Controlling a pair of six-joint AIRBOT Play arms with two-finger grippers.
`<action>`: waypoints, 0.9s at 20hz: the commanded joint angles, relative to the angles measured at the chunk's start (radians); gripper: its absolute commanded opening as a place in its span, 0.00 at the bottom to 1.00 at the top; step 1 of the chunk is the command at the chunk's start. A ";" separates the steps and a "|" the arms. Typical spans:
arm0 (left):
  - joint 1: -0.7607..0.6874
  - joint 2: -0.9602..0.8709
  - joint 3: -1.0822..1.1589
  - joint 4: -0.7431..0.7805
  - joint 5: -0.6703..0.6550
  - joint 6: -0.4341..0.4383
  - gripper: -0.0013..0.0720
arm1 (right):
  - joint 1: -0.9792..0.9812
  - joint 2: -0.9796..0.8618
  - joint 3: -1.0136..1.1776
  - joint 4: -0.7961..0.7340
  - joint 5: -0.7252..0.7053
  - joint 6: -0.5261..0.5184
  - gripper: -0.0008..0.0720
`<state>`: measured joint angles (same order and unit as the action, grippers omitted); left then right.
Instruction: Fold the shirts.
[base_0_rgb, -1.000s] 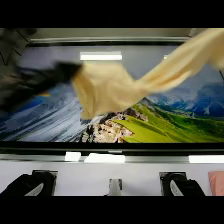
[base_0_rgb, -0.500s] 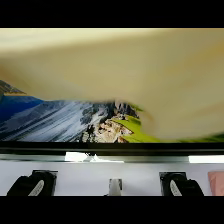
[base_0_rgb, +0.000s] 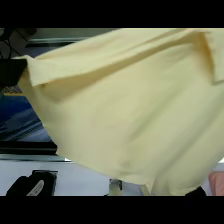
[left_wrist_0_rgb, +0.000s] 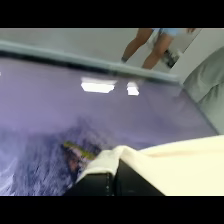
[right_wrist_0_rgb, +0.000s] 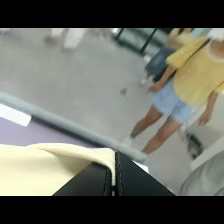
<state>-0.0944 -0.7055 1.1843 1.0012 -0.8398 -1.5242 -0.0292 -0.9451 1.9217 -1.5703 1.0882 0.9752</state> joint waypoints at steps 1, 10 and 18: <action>0.002 -0.179 -0.103 0.050 0.000 -0.020 0.06 | 0.001 -0.280 0.001 0.006 0.187 0.050 0.05; 0.001 -0.550 -0.110 0.000 -0.001 -0.124 0.07 | 0.004 -0.809 0.001 0.476 0.311 0.261 0.05; 0.163 -0.563 -0.046 0.136 -0.518 0.027 0.94 | -0.101 -0.758 0.001 0.341 0.597 0.061 0.84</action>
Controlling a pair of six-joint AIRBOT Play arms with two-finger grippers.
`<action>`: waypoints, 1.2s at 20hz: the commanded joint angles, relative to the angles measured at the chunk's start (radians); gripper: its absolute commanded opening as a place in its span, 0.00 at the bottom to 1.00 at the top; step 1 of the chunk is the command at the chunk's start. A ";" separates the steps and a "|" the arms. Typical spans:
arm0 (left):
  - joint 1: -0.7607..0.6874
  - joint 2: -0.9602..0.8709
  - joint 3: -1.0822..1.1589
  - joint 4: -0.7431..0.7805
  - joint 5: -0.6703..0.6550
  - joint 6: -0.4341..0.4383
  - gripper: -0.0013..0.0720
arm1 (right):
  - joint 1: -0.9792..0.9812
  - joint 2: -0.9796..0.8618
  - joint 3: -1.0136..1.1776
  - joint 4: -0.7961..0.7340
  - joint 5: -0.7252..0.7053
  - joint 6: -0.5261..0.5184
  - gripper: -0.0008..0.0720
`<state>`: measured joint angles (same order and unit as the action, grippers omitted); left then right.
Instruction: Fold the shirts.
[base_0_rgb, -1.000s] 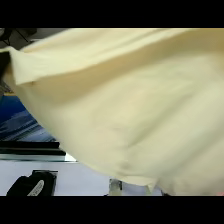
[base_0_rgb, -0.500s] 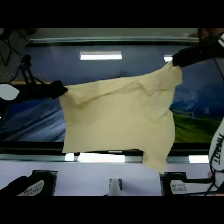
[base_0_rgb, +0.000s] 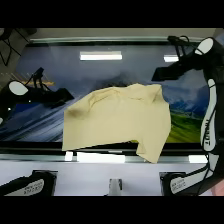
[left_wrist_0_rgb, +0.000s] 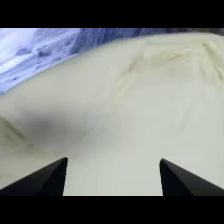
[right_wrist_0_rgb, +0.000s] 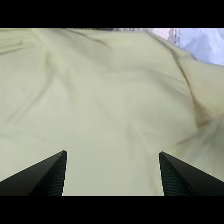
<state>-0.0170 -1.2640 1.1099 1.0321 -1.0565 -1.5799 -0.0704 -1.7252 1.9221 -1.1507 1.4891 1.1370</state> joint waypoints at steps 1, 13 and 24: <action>0.131 0.001 0.016 0.182 -0.407 0.083 0.93 | -0.105 0.027 -0.001 -0.091 0.270 -0.111 0.83; 0.270 0.140 -0.580 0.088 -0.226 0.132 0.93 | -0.302 0.382 -0.627 -0.137 0.161 -0.195 0.77; 0.126 0.025 -0.591 -0.069 -0.105 0.151 0.86 | -0.302 0.383 -0.647 -0.190 0.150 -0.195 0.77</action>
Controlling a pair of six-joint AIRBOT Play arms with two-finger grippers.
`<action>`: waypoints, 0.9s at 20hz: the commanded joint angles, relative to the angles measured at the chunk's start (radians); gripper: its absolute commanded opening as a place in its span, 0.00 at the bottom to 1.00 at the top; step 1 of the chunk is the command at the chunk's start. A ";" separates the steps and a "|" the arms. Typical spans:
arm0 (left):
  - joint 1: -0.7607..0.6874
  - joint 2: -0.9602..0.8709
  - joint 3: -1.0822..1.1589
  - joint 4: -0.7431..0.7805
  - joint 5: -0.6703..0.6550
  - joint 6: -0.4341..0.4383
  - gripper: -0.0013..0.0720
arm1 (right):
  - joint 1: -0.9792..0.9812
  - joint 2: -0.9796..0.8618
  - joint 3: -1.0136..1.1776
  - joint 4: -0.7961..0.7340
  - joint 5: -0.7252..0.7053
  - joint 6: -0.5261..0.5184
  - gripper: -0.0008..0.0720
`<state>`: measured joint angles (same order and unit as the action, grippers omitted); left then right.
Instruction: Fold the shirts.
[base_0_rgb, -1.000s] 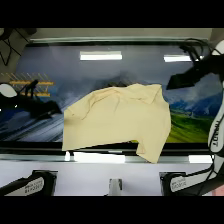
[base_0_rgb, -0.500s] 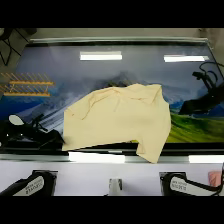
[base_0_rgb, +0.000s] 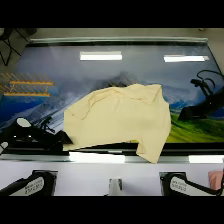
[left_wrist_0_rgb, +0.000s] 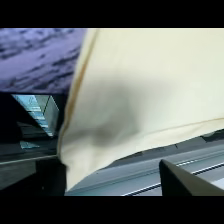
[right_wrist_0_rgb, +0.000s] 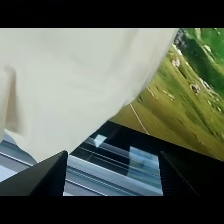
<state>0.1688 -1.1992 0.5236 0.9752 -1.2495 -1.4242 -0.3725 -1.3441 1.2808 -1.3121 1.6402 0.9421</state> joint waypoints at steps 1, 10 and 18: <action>-0.082 -0.043 -0.005 -0.011 0.120 -0.030 0.59 | 0.000 0.002 -0.016 -0.028 -0.004 0.000 0.78; -0.101 0.016 -0.004 -0.004 0.141 -0.006 0.06 | 0.002 -0.009 -0.318 0.047 -0.203 -0.005 0.76; -0.101 0.150 -0.004 -0.005 0.103 -0.001 0.06 | 0.002 -0.111 -0.364 0.081 -0.361 0.059 0.75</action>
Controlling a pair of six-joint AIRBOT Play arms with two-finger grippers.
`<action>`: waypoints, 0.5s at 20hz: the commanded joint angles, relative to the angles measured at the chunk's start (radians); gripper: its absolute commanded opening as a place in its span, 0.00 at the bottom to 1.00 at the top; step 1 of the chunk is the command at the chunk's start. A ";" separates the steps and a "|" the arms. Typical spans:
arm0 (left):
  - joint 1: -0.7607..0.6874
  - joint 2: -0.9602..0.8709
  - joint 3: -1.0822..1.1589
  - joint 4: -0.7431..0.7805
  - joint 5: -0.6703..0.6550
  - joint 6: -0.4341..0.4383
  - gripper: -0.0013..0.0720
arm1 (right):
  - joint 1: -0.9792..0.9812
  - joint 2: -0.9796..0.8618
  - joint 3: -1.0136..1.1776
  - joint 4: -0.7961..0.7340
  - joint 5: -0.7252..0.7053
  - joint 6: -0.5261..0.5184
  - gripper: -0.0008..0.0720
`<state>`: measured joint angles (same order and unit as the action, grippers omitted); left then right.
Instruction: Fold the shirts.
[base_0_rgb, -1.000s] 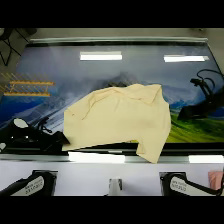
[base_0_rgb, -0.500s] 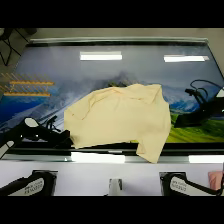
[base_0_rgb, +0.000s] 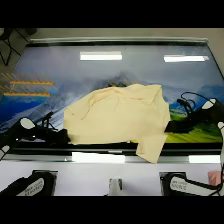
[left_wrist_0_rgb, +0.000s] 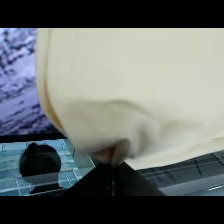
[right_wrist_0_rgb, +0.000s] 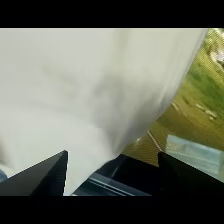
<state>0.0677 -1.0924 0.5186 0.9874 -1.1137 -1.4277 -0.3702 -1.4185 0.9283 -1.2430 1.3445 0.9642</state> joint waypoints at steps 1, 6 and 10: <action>0.000 0.055 0.001 -0.016 -0.035 0.002 0.06 | 0.000 -0.048 -0.011 0.024 -0.081 0.039 0.73; 0.000 0.090 0.003 -0.017 -0.039 0.002 0.06 | 0.000 -0.086 -0.011 0.076 -0.101 0.038 0.37; 0.000 0.104 0.040 -0.032 -0.060 0.002 0.06 | 0.000 -0.065 -0.003 0.122 -0.047 -0.067 0.04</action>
<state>0.0681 -1.0031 0.5362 0.9676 -1.1576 -1.4254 -0.3702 -1.4940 0.9180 -1.1660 1.2594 0.9733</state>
